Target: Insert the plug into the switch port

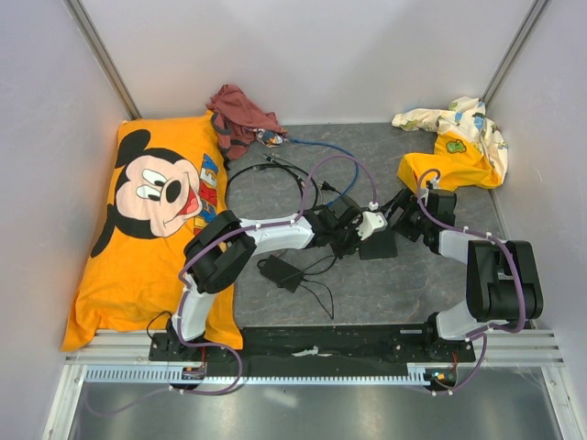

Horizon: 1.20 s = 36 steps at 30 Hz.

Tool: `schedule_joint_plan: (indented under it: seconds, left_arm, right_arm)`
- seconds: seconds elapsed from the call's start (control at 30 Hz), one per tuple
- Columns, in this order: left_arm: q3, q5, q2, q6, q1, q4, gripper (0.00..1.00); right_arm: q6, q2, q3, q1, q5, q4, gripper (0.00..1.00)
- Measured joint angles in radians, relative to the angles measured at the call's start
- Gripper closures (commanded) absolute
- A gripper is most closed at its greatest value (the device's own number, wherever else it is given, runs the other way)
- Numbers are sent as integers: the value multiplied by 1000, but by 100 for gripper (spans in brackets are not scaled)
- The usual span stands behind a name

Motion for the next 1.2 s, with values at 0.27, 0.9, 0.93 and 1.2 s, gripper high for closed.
schedule_joint_plan:
  seconds: [0.27, 0.9, 0.93, 1.2]
  left_arm:
    - [1, 2, -3, 0, 0, -1, 98]
    - [46, 22, -3, 21, -8, -65, 99]
    - [46, 16, -3, 22, -8, -68, 98]
    - [48, -39, -2, 23, -9, -89, 99]
  right_arm:
    - [0, 2, 0, 0, -4, 4, 2]
    - [6, 19, -2, -1, -33, 34, 2]
    - [6, 19, -2, -1, -33, 34, 2]
    - [6, 19, -2, -1, -33, 34, 2]
